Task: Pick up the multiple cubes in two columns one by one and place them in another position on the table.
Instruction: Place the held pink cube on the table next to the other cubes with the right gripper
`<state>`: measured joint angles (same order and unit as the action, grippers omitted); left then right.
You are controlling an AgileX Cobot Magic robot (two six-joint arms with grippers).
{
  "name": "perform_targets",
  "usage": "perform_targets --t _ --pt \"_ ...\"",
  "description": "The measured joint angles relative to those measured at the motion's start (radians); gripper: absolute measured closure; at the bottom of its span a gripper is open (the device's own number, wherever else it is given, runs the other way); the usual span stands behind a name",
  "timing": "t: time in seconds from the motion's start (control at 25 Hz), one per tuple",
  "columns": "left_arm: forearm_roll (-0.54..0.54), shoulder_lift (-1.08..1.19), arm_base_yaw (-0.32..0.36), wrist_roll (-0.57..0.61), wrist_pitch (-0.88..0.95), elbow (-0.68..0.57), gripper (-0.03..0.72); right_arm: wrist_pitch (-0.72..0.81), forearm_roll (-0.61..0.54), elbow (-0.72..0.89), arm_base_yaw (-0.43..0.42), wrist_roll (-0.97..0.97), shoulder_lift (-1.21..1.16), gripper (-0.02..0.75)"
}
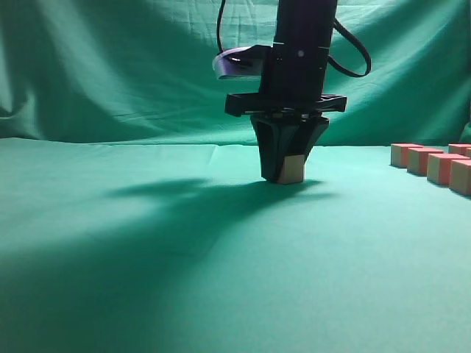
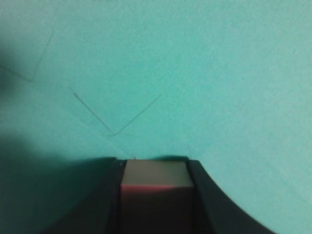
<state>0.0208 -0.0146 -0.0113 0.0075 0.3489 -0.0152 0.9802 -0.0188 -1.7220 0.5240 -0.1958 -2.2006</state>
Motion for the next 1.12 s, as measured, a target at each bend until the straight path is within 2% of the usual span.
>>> perform_targets --t 0.24,0.48,0.56,0.68,0.72,0.92,1.12 --pt "0.0 0.0 0.0 0.0 0.0 0.0 0.688 0.0 0.0 0.0 0.0 0.0 0.0 0.482" --pt "0.0 0.0 0.0 0.0 0.0 0.0 0.688 0.001 0.0 0.0 0.0 0.0 -0.002 0.214" --pt "0.0 0.0 0.0 0.0 0.0 0.0 0.688 0.004 0.0 0.0 0.0 0.0 -0.002 0.158" --pt "0.0 0.0 0.0 0.0 0.0 0.0 0.688 0.058 0.0 -0.029 0.0 0.0 -0.002 0.172" --pt "0.0 0.0 0.0 0.0 0.0 0.0 0.688 0.083 0.0 -0.054 0.0 0.0 -0.002 0.13" --pt "0.0 0.0 0.0 0.0 0.0 0.0 0.688 0.23 0.002 -0.231 0.0 0.0 0.017 0.146" --pt "0.0 0.0 0.0 0.0 0.0 0.0 0.688 0.252 0.069 -0.312 0.0 0.044 0.085 0.146"
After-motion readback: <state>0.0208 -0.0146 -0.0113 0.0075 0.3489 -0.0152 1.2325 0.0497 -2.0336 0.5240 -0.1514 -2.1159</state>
